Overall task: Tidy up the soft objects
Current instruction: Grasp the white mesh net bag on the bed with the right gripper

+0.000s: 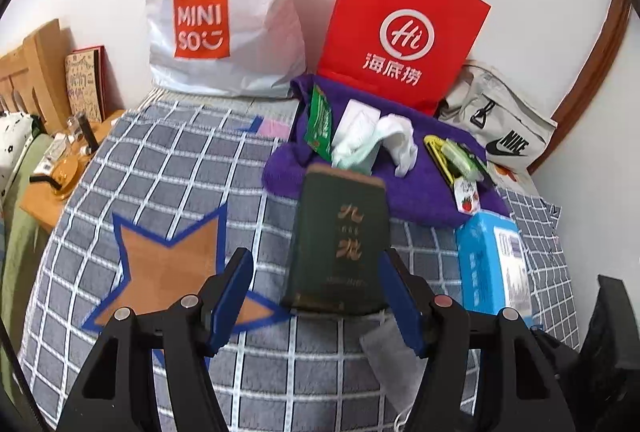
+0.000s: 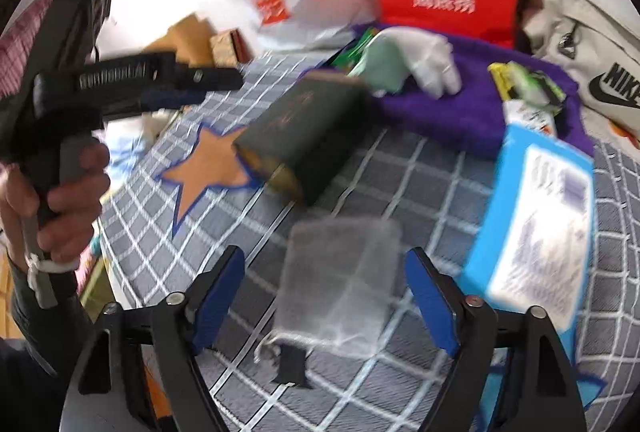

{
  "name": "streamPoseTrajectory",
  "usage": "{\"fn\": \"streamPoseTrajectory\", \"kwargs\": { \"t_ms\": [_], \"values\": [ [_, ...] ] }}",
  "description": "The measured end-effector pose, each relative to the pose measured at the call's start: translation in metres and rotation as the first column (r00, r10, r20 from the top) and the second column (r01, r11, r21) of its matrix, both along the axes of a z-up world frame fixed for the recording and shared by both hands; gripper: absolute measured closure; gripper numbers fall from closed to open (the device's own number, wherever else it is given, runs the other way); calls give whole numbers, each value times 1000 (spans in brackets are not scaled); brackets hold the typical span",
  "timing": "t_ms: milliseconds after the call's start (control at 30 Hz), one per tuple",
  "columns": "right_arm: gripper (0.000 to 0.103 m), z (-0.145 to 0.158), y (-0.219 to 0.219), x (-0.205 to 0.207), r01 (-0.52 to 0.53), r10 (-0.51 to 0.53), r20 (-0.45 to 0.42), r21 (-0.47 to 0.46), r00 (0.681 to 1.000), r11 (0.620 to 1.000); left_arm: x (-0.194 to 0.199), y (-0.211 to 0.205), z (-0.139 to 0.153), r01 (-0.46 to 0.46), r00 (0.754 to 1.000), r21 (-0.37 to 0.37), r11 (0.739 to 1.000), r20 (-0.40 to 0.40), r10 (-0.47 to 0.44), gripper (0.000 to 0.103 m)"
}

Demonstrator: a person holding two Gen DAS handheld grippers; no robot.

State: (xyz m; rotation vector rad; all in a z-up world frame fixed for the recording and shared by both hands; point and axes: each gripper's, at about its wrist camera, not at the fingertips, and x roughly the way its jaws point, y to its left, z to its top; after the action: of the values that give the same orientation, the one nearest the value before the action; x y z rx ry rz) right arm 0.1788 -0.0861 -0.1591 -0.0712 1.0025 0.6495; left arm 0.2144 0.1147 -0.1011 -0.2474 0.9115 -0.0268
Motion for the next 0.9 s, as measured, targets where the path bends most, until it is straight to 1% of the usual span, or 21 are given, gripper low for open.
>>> {"fn": "streamPoseTrajectory", "kwargs": {
  "t_ms": [100,167,233,300,333,400,433,500,600,667,733,800,833,900],
  "values": [
    [20,-12,14,-11,-4,4,-7,-55,1000,998,-11,5,-7,1,1000,-10,1000,-8,-1,40],
    [20,-20,17,-15,18,-18,-8,-75,1000,997,-18,8,-9,1,1000,-21,1000,-7,-1,40],
    [20,-27,17,-17,59,-61,-17,-71,998,996,-25,11,-11,4,1000,-21,1000,1,-4,40],
    [20,-34,17,-16,79,-82,-34,-69,996,994,-33,13,-13,1,1000,-18,1000,10,-1,40],
    [20,-37,17,-14,91,-94,-29,-85,995,992,-35,14,-15,0,1000,-18,1000,9,0,40],
    [20,-43,19,-14,132,-130,21,-148,991,980,-40,15,-19,10,1000,-27,1000,7,-9,40],
    [20,-45,20,-13,138,-136,27,-157,990,978,-41,15,-20,17,1000,-28,999,4,-17,40],
    [20,-52,19,-11,158,-156,23,-150,987,976,-44,14,-24,25,1000,-13,1000,2,-24,40],
    [20,-54,19,-11,179,-173,58,-132,983,975,-48,12,-26,29,1000,12,999,2,-29,40],
    [20,-54,19,-9,182,-174,69,-124,982,976,-49,13,-26,34,999,7,999,4,-35,40],
    [27,-54,19,-8,182,-172,83,-122,982,976,-51,14,-26,35,999,-3,999,4,-35,40],
    [48,-52,18,-8,171,-160,94,-122,983,978,-53,15,-27,35,999,-4,999,3,-35,40],
    [53,-51,18,-7,168,-158,90,-117,983,979,-53,15,-27,33,999,-2,999,0,-33,40],
    [76,-50,14,-5,157,-152,66,-93,986,983,-53,14,-28,32,999,-3,999,-5,-32,40]
  ]
}}
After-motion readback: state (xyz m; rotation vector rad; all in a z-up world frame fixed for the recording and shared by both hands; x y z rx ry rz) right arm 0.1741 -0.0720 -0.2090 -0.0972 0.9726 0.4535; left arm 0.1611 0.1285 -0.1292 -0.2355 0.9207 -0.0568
